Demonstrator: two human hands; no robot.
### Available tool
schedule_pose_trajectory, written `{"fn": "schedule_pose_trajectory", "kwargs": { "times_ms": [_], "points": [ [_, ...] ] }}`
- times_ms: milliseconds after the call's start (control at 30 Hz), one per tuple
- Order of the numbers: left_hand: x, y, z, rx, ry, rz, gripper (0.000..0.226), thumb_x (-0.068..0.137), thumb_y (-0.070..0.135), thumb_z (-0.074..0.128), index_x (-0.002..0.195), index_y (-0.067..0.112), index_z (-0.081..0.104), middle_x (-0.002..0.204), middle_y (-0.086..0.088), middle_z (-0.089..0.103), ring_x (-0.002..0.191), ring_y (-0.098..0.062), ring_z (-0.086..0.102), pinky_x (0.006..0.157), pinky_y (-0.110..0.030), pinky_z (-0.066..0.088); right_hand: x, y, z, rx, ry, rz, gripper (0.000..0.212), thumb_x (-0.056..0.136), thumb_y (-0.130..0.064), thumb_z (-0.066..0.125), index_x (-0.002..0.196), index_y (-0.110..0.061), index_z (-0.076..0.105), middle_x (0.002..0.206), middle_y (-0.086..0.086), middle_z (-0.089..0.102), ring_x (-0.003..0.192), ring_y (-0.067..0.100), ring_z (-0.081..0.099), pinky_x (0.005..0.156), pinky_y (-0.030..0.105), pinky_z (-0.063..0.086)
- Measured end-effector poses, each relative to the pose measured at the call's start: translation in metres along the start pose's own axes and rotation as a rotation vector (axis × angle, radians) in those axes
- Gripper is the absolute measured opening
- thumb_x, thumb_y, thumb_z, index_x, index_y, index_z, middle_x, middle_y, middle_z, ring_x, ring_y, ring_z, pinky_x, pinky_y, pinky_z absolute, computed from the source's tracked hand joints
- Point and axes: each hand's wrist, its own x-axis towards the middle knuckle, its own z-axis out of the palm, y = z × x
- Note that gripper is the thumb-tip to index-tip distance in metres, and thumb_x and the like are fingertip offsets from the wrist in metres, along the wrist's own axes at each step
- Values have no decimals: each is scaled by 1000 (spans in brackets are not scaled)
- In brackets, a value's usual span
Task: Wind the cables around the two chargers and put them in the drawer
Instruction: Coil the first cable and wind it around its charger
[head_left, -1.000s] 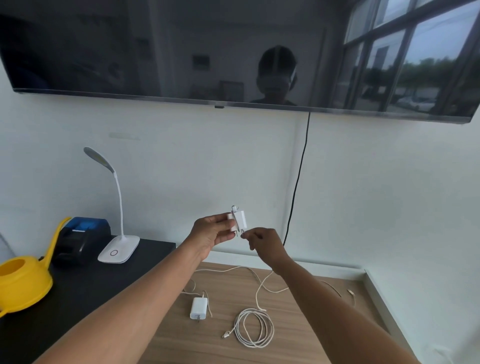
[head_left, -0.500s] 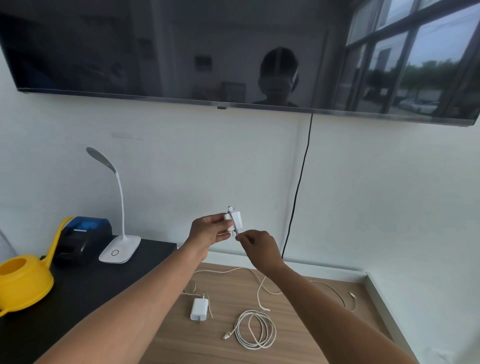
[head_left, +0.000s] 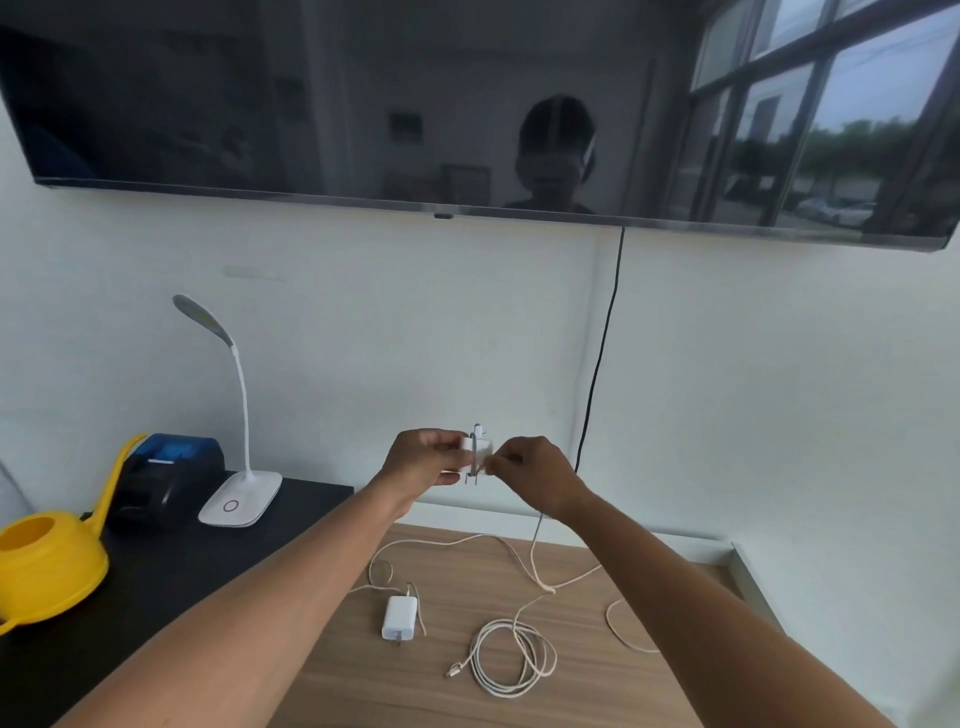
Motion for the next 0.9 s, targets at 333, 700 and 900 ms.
{"fn": "schedule_pose_trajectory", "kwargs": {
  "times_ms": [333, 700, 900],
  "points": [
    [-9, 1, 5, -78, -148, -93, 17, 83, 0, 73, 96, 11, 71, 89, -9, 71, 82, -24, 68, 80, -38, 60, 11, -2, -26, 261, 68, 59, 39, 83, -38, 72, 65, -7, 57, 55, -7, 40, 50, 9, 34, 50, 22, 28],
    [-21, 6, 14, -336, -288, -150, 28, 87, 2, 65, 115, -1, 66, 100, -16, 71, 89, -29, 69, 78, -35, 60, 8, 1, -21, 513, 98, 85, 37, 86, -26, 72, 58, -12, 51, 48, -9, 36, 42, 6, 29, 40, 11, 25],
    [-21, 0, 19, -391, -227, -157, 26, 88, 2, 65, 113, -2, 67, 97, -16, 71, 84, -27, 70, 73, -33, 60, 1, 10, -6, 487, 107, 152, 38, 95, -13, 53, 57, -11, 53, 41, -12, 44, 35, 2, 33, 36, 11, 25]
  ]
}}
